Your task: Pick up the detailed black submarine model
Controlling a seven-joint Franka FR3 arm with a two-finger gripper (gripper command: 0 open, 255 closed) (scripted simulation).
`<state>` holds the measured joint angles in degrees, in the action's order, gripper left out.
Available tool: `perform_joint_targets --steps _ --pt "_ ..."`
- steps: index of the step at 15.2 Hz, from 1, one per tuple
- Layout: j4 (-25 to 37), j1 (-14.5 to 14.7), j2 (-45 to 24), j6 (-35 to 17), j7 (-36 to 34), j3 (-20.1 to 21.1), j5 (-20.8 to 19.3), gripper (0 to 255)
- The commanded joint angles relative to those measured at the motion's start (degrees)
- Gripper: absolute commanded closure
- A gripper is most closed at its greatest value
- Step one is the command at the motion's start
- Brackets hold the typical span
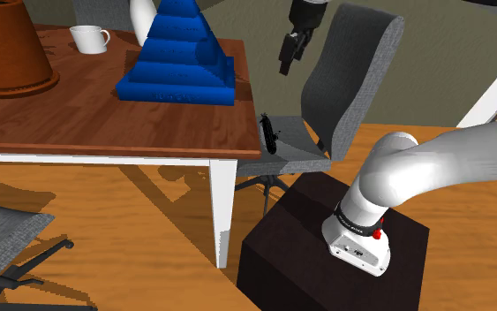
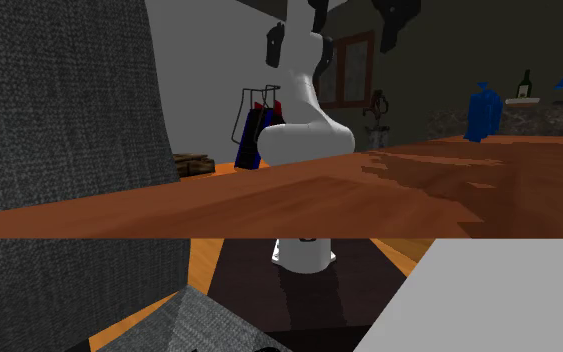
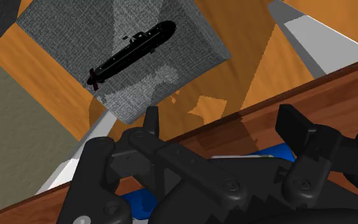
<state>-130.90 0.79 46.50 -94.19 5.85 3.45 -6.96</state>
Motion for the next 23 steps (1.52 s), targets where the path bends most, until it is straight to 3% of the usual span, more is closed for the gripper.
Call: perform_joint_targets --steps 1,12,23 --pt "0.0 0.0 0.0 0.0 0.0 0.0 0.0 0" --pt "-6.41 -7.15 -13.84 -17.69 -12.59 -2.08 -0.5 0" --pt "-6.61 -14.91 -32.31 -33.85 -23.88 -3.62 -0.14 0"
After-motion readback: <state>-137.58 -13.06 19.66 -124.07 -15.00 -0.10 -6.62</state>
